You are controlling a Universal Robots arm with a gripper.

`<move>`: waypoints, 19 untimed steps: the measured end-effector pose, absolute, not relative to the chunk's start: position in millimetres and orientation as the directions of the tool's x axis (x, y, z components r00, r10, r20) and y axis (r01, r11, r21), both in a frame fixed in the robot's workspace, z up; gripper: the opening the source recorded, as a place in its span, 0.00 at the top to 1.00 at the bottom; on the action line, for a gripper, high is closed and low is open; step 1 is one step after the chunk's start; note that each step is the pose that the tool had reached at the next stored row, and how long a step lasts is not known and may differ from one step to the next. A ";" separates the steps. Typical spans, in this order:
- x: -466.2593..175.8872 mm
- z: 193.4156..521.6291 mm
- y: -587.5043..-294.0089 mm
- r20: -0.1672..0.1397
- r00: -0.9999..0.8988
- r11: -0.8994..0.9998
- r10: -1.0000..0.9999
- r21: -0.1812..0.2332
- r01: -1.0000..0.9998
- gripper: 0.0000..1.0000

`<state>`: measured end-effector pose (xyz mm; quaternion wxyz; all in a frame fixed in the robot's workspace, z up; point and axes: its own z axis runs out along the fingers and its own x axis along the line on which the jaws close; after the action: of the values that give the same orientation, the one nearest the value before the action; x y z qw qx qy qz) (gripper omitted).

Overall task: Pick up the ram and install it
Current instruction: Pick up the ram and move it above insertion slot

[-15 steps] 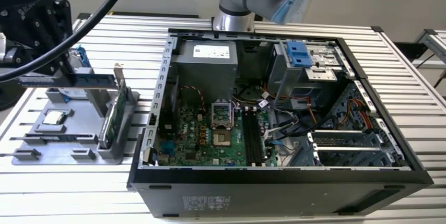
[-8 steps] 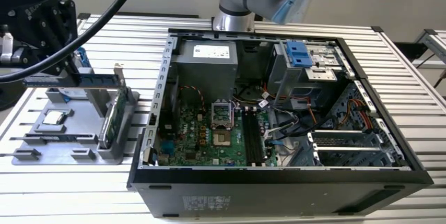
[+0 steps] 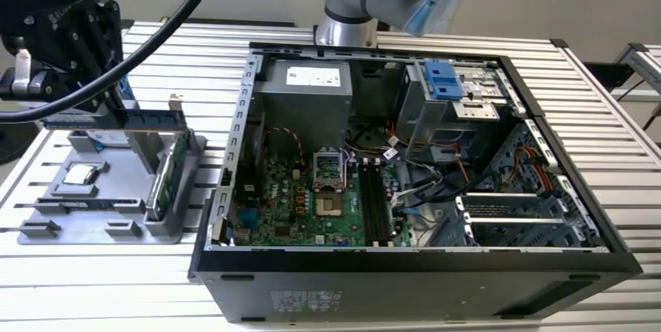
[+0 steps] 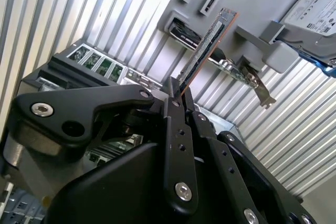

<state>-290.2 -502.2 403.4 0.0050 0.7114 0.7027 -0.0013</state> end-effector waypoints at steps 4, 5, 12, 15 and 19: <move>-286.7 403.4 -502.2 -0.009 0.012 -0.012 1.000 0.005 1.000 1.00; -285.7 403.4 -502.2 -0.009 0.012 -0.012 1.000 0.005 1.000 1.00; -279.5 403.4 -502.2 -0.009 0.012 -0.012 1.000 0.004 1.000 1.00; -276.7 403.4 -502.2 -0.009 0.012 -0.012 1.000 0.004 1.000 1.00; -273.2 403.3 -502.2 -0.009 0.012 -0.012 1.000 0.004 1.000 1.00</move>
<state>-273.2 -502.2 403.3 0.0045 0.7114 0.7027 -0.0017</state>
